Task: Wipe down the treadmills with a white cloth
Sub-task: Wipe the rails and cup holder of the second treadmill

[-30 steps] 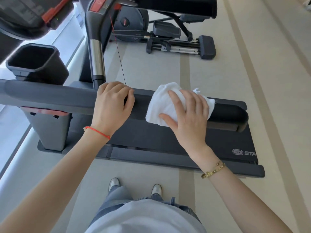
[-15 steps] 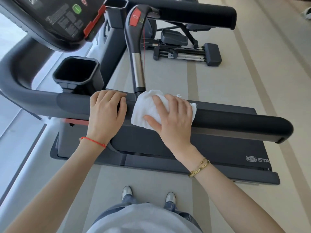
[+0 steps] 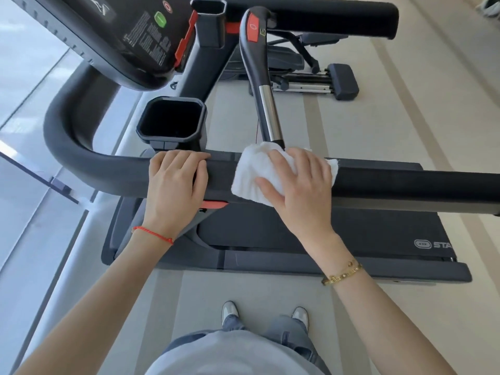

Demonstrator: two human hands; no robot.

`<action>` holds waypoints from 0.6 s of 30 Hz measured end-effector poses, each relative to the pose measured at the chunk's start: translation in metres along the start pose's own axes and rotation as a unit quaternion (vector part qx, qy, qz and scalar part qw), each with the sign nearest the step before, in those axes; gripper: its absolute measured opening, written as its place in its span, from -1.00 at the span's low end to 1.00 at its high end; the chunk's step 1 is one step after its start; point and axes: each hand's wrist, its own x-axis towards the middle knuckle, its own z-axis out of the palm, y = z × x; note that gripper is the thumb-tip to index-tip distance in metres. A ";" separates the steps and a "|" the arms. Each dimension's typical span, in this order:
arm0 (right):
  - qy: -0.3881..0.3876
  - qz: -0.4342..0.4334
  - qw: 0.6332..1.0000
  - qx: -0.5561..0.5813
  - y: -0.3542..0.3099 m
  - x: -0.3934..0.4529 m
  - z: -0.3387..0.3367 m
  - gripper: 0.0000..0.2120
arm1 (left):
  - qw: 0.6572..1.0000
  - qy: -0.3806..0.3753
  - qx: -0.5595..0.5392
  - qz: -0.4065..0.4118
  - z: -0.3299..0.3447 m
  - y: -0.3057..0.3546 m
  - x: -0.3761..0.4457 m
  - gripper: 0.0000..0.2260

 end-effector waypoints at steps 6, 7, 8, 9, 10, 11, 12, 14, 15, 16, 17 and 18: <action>-0.003 0.102 0.995 -0.016 -0.017 0.000 0.000 -0.55 | 1.000 0.007 -0.009 -0.007 0.002 0.002 0.000 -0.74; -0.007 0.092 0.996 -0.005 -0.030 0.003 0.003 -0.55 | 1.000 0.005 -0.013 -0.006 0.001 0.001 0.000 -0.74; -0.012 0.078 0.997 0.006 -0.043 0.005 0.006 -0.54 | 1.000 0.002 -0.016 -0.004 0.001 0.000 0.001 -0.74; -0.014 0.066 0.998 0.016 -0.054 0.008 0.009 -0.54 | 1.000 0.000 -0.022 -0.003 0.000 -0.001 0.002 -0.74; -0.014 0.054 0.998 0.023 -0.060 0.009 0.010 -0.55 | 1.000 -0.002 -0.029 -0.004 -0.001 -0.003 0.003 -0.74; -0.015 0.041 0.999 0.027 -0.060 0.010 0.011 -0.55 | 0.999 -0.005 -0.038 -0.007 -0.002 -0.005 0.004 -0.74; -0.019 0.024 0.999 0.029 -0.055 0.009 0.010 -0.54 | 0.999 -0.007 -0.044 -0.011 -0.003 -0.006 0.004 -0.75; -0.033 0.001 0.999 0.030 -0.037 0.004 0.006 -0.53 | 0.999 -0.010 -0.049 -0.015 -0.004 -0.007 0.004 -0.76; -0.037 0.004 0.999 0.028 -0.028 0.002 0.004 -0.51 | 0.999 -0.012 -0.049 -0.014 -0.005 -0.008 0.003 -0.76; -0.034 0.015 0.999 0.024 -0.021 0.000 0.002 -0.50 | 0.999 -0.013 -0.047 -0.016 -0.006 -0.009 0.003 -0.76; -0.027 0.032 0.999 0.020 -0.017 -0.001 0.001 -0.50 | 0.999 -0.012 -0.044 -0.020 -0.008 -0.010 0.002 -0.76; -0.019 0.052 0.998 0.016 -0.018 0.000 0.000 -0.51 | 0.999 -0.010 -0.041 -0.027 -0.010 -0.011 0.000 -0.76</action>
